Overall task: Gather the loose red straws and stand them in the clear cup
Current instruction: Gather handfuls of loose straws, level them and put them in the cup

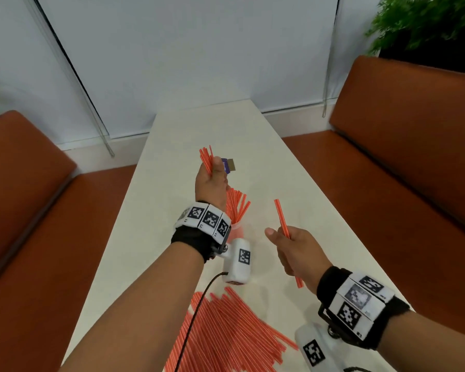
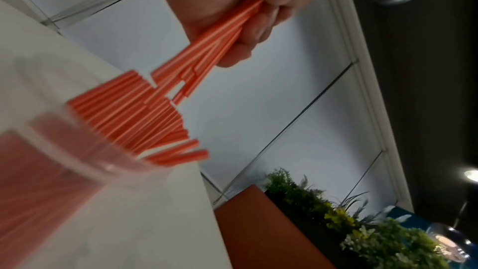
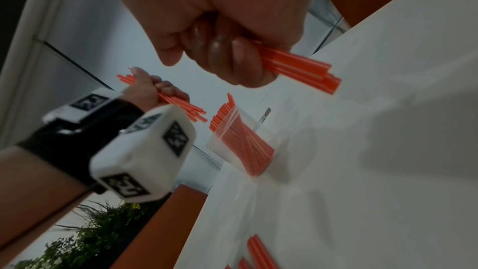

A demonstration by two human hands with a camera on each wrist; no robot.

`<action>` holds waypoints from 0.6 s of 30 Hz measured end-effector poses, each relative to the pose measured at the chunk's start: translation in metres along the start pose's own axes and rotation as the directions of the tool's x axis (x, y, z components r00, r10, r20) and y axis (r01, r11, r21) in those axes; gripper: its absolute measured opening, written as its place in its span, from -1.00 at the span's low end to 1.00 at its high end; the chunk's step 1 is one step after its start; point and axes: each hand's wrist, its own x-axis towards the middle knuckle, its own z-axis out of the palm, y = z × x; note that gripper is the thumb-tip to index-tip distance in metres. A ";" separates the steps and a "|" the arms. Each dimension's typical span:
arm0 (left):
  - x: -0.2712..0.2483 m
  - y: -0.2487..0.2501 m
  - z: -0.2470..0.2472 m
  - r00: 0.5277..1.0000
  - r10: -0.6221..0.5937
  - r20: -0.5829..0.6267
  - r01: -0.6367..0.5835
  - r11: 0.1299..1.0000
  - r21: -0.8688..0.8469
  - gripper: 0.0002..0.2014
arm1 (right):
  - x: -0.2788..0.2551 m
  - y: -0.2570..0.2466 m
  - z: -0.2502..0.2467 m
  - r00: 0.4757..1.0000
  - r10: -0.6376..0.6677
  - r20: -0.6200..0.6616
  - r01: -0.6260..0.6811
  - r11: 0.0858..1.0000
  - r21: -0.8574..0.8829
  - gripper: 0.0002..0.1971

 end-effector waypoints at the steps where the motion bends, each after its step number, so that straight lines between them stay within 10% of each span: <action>1: 0.003 -0.007 0.003 1.000 0.004 -0.009 -0.004 1.000 -0.001 -0.70 | 0.002 0.001 -0.003 1.000 -0.003 0.000 0.003 1.000 0.011 -0.57; 13: 0.014 -0.070 -0.002 0.993 0.090 0.072 -0.115 0.843 0.525 -0.58 | 0.021 0.009 -0.016 0.999 0.031 0.025 -0.031 0.999 0.034 -0.56; 16: 0.012 -0.064 -0.003 0.987 0.164 0.006 -0.129 0.756 0.641 -0.89 | 0.022 0.009 -0.013 0.999 0.029 0.032 -0.030 0.999 0.031 -0.55; 18: 0.011 -0.062 -0.007 0.987 0.152 -0.053 -0.084 0.769 0.633 -0.64 | 0.022 0.008 -0.011 0.999 0.029 0.035 -0.030 0.999 0.020 -0.56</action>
